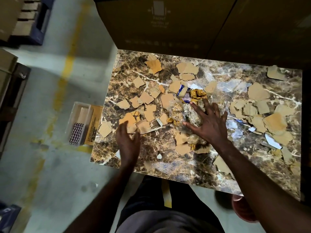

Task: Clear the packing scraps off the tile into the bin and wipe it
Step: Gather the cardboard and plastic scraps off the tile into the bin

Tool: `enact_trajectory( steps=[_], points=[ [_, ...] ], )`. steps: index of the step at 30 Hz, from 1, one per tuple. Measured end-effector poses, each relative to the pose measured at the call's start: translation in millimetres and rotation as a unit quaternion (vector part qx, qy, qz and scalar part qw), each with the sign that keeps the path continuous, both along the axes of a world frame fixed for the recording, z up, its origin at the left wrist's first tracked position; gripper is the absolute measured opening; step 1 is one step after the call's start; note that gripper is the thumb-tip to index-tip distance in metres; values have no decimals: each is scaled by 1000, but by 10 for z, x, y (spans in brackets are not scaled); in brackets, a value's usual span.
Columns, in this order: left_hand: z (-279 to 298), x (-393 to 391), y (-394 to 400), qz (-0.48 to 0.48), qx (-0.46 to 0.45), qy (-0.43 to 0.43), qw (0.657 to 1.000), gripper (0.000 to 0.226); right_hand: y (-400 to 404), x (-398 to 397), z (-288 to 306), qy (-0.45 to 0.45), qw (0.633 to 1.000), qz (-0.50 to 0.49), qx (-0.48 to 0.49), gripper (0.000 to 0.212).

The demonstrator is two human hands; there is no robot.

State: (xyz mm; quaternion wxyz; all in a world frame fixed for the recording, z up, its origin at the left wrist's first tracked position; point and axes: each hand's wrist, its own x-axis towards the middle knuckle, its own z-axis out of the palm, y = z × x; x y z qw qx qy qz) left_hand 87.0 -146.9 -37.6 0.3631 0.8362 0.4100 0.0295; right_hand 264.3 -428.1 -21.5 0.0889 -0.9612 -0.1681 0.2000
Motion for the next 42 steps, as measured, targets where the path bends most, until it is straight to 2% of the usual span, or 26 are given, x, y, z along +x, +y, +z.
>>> enact_trajectory(
  steps=[2, 5, 11, 18, 22, 30, 34, 36, 38, 42],
  points=[
    [-158, 19, 306, -7, 10, 68, 998, 82, 5, -1, -5, -3, 1000, 4, -1, 96],
    [-361, 71, 384, -107, 50, 146, 982, 86, 16, -16, -23, -11, 1000, 3, 3, 95],
    [-375, 292, -118, -239, 57, 129, 961, 75, 29, -14, -33, -14, 1000, -1, -4, 96],
    [-331, 450, -562, -242, 48, 150, 957, 80, 38, -6, -48, -18, 1000, 1, -6, 96],
    [-319, 496, -698, -265, 9, 125, 956, 79, 40, 3, -57, -15, 1000, -1, -9, 95],
    [-280, 391, -806, -178, -126, -20, 976, 82, 46, 10, -33, -14, 1000, -6, -7, 98],
    [-207, 506, -775, 25, -244, -85, 966, 83, 44, 15, -2, -14, 1000, -9, 2, 99],
    [-160, 604, -728, 70, -258, -81, 960, 73, 33, 11, 7, -15, 1000, -12, 7, 99],
    [-175, 690, -673, 53, -249, -52, 966, 55, 26, 16, 16, -17, 1000, -11, 10, 99],
    [-226, 734, -702, -52, -178, -19, 982, 22, 35, 12, 23, -22, 1000, -10, 12, 98]
  ],
)
